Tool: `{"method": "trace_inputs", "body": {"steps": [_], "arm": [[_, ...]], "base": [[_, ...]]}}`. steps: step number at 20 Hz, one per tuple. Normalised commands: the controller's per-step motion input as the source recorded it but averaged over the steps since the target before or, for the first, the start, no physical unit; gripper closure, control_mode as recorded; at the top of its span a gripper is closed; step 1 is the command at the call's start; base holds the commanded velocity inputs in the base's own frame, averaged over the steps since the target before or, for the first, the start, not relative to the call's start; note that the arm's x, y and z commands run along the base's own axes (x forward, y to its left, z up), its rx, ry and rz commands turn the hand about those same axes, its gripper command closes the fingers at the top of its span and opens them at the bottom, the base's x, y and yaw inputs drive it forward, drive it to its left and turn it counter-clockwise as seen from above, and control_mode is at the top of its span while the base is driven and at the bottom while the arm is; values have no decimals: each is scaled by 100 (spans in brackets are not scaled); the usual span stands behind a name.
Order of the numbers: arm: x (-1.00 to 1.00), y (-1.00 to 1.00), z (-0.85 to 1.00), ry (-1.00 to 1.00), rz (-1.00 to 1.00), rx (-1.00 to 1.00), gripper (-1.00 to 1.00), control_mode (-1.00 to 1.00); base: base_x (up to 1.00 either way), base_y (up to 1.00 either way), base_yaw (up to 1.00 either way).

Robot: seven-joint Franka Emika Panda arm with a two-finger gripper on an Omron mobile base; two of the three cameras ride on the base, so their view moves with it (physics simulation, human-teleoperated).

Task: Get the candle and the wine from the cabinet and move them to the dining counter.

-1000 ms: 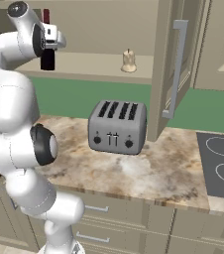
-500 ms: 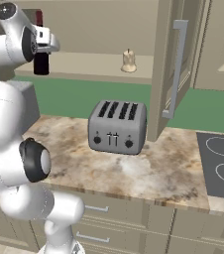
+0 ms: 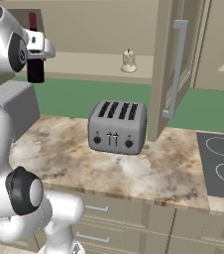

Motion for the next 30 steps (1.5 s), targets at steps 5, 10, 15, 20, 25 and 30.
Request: {"method": "trace_inputs", "body": {"steps": [5, 10, 15, 20, 25, 30], "arm": [[-81, -46, 0, -5, 0, 0, 100, -100], [-68, -36, 0, -9, 0, 0, 100, -100], [-58, -27, -1, -8, 0, 0, 100, -100], [-51, -20, -3, -4, 0, 0, 100, -100], [-31, -1, -2, 0, -2, 0, 100, -100], [-38, 0, 0, 0, -1, 0, 100, -100]], "base": [[0, 0, 0], [0, 0, 0], [0, 0, 0], [0, 0, 0], [0, 0, 0], [0, 0, 0]]}}
